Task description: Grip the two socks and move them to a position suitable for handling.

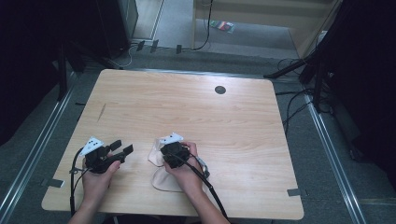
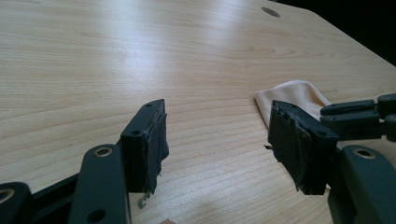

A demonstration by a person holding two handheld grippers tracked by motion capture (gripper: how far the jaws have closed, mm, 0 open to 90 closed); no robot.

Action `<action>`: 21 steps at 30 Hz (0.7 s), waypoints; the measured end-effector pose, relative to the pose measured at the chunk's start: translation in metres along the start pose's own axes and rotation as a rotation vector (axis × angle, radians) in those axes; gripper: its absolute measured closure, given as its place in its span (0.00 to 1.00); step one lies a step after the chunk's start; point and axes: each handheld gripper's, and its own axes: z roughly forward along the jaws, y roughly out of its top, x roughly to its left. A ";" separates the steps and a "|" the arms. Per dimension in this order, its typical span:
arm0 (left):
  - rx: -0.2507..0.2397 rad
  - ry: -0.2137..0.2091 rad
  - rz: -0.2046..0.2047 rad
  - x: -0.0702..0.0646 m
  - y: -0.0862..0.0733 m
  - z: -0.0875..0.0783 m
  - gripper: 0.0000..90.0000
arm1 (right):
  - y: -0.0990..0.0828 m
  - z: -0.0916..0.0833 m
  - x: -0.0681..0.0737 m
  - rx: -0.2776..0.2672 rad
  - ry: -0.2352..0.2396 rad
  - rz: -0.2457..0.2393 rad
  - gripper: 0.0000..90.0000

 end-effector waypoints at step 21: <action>0.208 -0.183 0.129 -0.038 0.004 0.029 0.40 | 0.042 -0.057 -0.004 -0.172 0.125 -0.008 1.00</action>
